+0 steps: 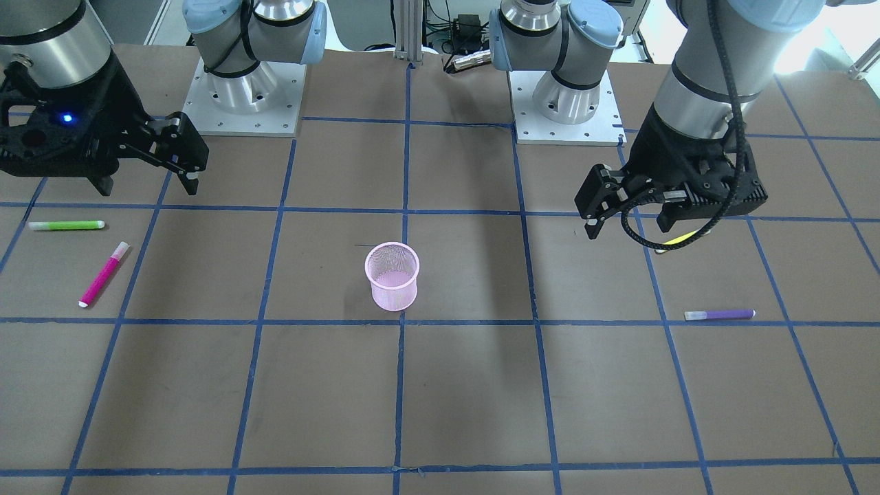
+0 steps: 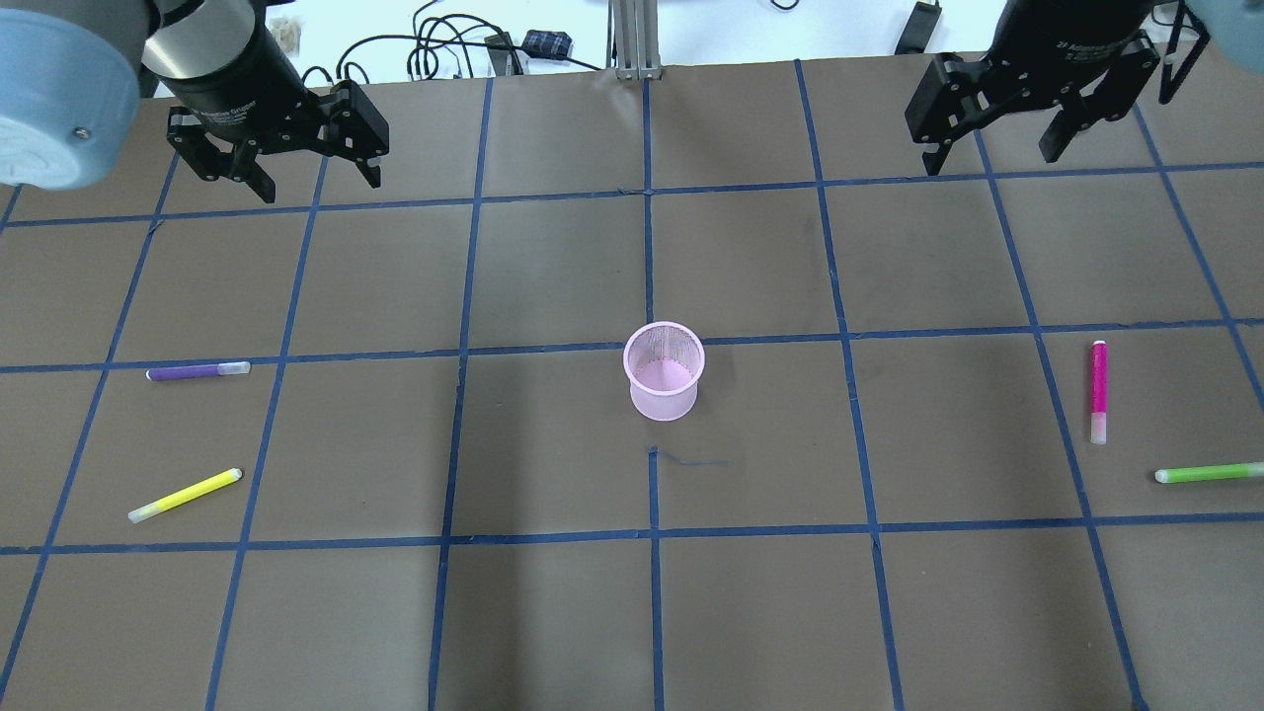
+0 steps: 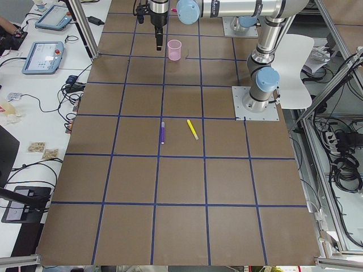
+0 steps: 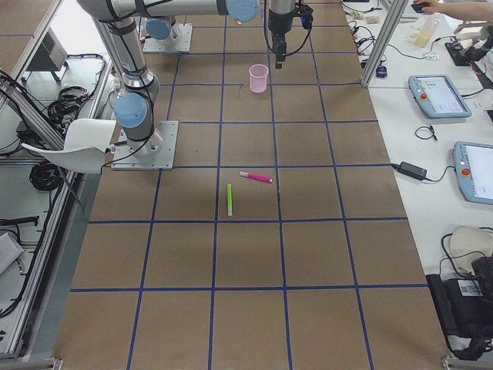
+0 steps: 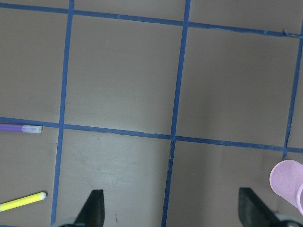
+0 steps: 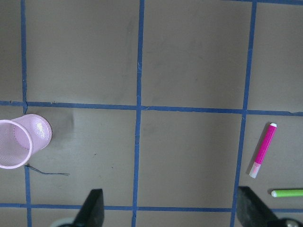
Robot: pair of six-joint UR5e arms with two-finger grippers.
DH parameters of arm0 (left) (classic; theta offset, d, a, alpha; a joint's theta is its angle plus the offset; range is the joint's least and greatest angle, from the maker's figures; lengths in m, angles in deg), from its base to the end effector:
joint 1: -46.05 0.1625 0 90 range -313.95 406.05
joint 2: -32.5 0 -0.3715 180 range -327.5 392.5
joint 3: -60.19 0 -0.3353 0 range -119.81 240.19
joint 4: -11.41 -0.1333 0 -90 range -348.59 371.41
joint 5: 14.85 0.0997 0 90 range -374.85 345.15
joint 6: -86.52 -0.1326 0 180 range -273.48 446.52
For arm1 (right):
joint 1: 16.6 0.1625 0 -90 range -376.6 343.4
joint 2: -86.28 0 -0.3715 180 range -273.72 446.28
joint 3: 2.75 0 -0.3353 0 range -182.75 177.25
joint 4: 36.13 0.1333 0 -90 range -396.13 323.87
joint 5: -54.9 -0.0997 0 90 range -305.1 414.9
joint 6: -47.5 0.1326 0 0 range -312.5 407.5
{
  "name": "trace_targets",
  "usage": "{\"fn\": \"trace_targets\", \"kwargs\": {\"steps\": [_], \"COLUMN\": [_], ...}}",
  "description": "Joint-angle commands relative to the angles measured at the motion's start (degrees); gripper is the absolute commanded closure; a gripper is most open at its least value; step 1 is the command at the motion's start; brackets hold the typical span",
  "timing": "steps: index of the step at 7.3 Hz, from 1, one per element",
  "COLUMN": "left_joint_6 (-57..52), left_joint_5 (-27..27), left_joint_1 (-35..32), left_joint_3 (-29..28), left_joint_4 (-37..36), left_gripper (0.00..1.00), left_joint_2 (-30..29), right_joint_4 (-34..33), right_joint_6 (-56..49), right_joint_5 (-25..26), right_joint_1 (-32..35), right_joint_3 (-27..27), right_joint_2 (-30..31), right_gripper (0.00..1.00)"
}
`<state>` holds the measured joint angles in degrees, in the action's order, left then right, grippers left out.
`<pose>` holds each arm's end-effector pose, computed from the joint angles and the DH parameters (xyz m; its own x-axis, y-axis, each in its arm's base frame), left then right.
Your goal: Insert purple and pink pens into pink cup
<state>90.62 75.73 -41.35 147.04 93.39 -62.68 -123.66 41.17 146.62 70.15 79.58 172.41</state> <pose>-0.1100 -0.4871 0.3991 -0.9931 -0.1173 -0.0026 -0.1164 0.9877 -0.1048 0.1029 -0.4690 0.4252 -0.9981 -0.0530 0.0324 -0.0537 0.9984 -0.0198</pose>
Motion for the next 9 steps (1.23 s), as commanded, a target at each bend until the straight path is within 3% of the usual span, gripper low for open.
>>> {"fn": "trace_targets", "kwargs": {"steps": [1,3,5,7,9], "left_joint_6": [0.03,0.03,0.03,-0.06,0.03], "left_joint_5": [0.31,0.13,0.22,0.22,0.22], "left_joint_1": [-0.05,-0.14,-0.22,-0.31,-0.57], "left_joint_3": [0.6,0.86,0.95,1.21,1.83], "left_joint_4": [-2.86,-2.79,-2.53,-2.09,-2.09], "left_gripper": [0.0,0.0,0.0,0.0,0.0], "left_joint_2": [0.09,0.27,0.27,0.61,1.23], "right_joint_4": [-0.18,0.77,-0.62,-10.25,-25.69], "right_joint_6": [-0.09,-1.84,-1.24,-2.02,-6.22], "right_joint_5": [-0.06,0.29,0.56,0.47,0.56], "right_joint_1": [0.0,-1.13,-8.04,-16.48,-24.22], "right_joint_3": [0.28,1.24,6.05,12.73,20.28], "right_joint_2": [0.0,-0.35,-2.79,-6.13,-12.35], "right_gripper": [0.0,0.0,0.0,0.0,0.0]}}
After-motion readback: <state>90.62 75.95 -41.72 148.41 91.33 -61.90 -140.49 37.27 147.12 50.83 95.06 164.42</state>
